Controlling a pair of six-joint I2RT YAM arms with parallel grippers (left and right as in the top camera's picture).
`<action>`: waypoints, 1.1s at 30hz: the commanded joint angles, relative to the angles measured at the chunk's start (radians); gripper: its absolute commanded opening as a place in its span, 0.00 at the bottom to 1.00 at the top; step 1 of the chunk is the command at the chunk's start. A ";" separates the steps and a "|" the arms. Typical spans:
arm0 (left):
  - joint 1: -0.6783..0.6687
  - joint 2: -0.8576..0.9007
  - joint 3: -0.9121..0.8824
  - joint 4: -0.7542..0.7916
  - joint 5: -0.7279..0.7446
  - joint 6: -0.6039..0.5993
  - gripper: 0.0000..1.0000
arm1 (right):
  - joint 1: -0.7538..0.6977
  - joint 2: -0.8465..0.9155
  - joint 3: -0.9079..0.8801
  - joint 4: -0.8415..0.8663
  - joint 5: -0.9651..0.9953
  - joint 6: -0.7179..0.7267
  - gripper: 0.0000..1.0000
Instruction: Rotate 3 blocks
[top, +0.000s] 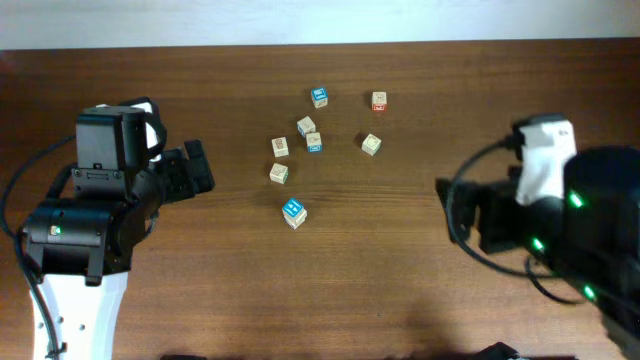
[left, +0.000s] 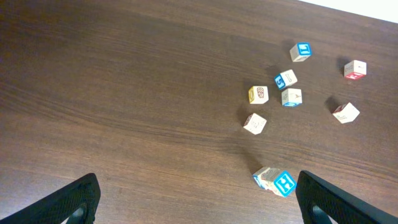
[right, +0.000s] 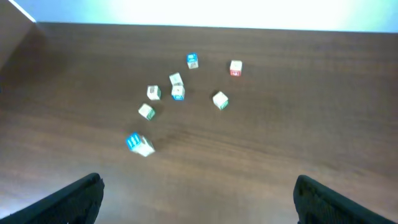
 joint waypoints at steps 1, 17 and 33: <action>0.003 0.000 0.000 -0.002 -0.018 0.009 0.99 | 0.004 -0.056 0.013 -0.005 0.024 -0.004 0.98; 0.003 0.000 0.000 -0.003 -0.018 0.009 0.99 | -0.332 -0.659 -1.146 0.952 -0.192 -0.299 0.98; 0.003 0.000 0.000 -0.003 -0.018 0.009 0.99 | -0.362 -1.091 -1.818 1.327 -0.225 -0.292 0.98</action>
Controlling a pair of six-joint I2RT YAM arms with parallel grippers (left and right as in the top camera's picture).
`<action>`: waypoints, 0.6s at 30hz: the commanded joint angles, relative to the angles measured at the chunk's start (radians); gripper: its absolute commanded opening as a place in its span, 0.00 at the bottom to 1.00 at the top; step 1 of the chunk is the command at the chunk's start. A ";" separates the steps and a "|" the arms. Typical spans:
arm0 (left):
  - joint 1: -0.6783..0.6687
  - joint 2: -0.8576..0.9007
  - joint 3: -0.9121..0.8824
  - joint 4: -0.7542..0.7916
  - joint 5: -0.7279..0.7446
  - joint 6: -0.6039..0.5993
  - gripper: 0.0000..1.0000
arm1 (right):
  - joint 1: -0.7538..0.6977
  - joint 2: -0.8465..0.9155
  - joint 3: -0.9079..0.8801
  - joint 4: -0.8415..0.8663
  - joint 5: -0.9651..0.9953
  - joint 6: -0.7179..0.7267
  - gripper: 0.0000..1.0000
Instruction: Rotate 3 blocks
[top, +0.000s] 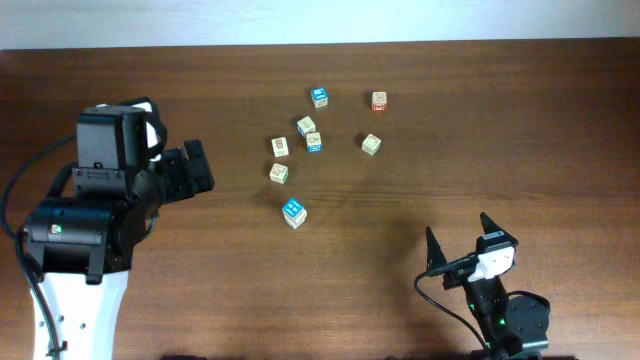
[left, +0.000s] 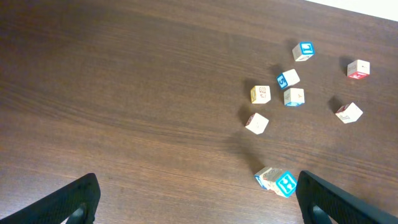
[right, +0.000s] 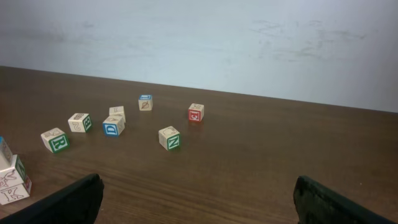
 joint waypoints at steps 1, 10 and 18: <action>0.003 -0.002 0.000 -0.002 -0.010 0.009 0.99 | -0.005 -0.008 -0.007 -0.002 -0.013 0.008 0.98; 0.003 -0.055 -0.024 0.031 -0.089 0.042 0.99 | -0.005 -0.008 -0.007 -0.002 -0.013 0.008 0.98; 0.100 -0.813 -0.864 0.773 0.081 0.510 0.99 | -0.005 -0.008 -0.007 -0.002 -0.013 0.008 0.98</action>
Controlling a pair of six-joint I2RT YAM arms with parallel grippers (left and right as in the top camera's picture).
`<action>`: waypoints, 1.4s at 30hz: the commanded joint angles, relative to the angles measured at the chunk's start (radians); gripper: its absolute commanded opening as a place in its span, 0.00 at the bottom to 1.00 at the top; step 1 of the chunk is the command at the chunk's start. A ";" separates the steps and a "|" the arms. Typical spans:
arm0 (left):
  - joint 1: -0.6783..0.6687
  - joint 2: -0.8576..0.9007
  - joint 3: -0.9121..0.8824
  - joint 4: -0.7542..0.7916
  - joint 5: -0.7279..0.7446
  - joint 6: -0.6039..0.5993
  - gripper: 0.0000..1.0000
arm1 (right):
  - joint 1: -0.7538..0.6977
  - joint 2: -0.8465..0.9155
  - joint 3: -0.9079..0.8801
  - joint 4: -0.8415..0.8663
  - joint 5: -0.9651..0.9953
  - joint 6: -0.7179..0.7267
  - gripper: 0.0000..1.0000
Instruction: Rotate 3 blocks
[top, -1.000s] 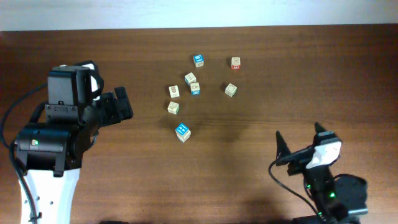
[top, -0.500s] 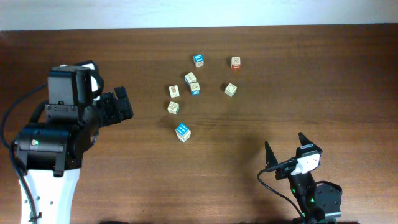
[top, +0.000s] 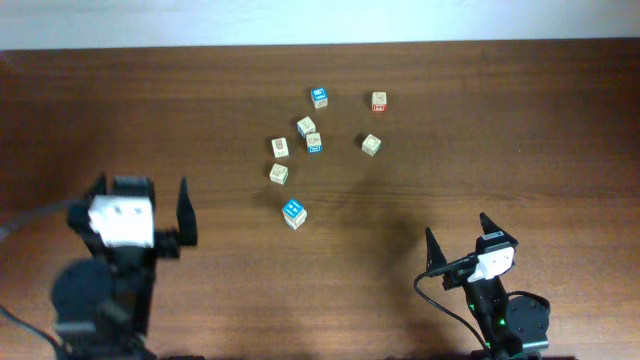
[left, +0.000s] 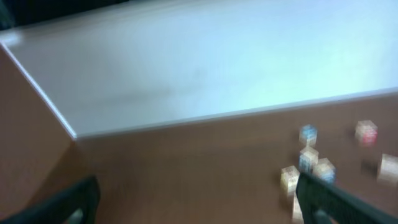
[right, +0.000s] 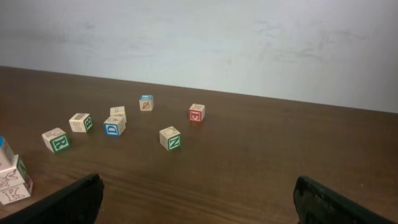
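Observation:
Several small wooden letter blocks lie scattered in the far middle of the table, among them a red one (top: 379, 101), a blue-topped one (top: 319, 97) and a blue-topped one (top: 293, 213) nearest the front, which rests on another block (right: 11, 180). My left gripper (top: 141, 203) is low at the front left, open and empty; its view is blurred, with the blocks (left: 309, 163) at the right edge. At the front right sits my right gripper (top: 458, 232), also open with nothing in it, facing the red block (right: 196, 112) across bare table.
The brown wooden table (top: 500, 150) ends at a pale wall (right: 249, 43) behind the blocks. Both arm bases stand at the front edge, well short of the blocks.
My left arm has gone from a raised pose at the left, looking down on the blocks, to a low pose at the front left, looking level across the table. The blocks and right arm are unchanged.
Both arms were first raised beside the blocks with open grippers looking down. Then the right arm was low at the front right. Now the left arm is low at the front left too. No block has changed place.

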 joint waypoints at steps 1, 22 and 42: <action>0.012 -0.206 -0.261 0.107 0.026 0.063 0.99 | -0.005 -0.008 -0.007 -0.004 -0.009 0.007 0.98; 0.011 -0.529 -0.814 0.371 0.029 0.062 0.99 | -0.005 -0.008 -0.007 -0.004 -0.009 0.007 0.98; 0.011 -0.528 -0.814 0.371 0.029 0.062 0.99 | -0.005 -0.008 -0.007 -0.004 -0.009 0.007 0.98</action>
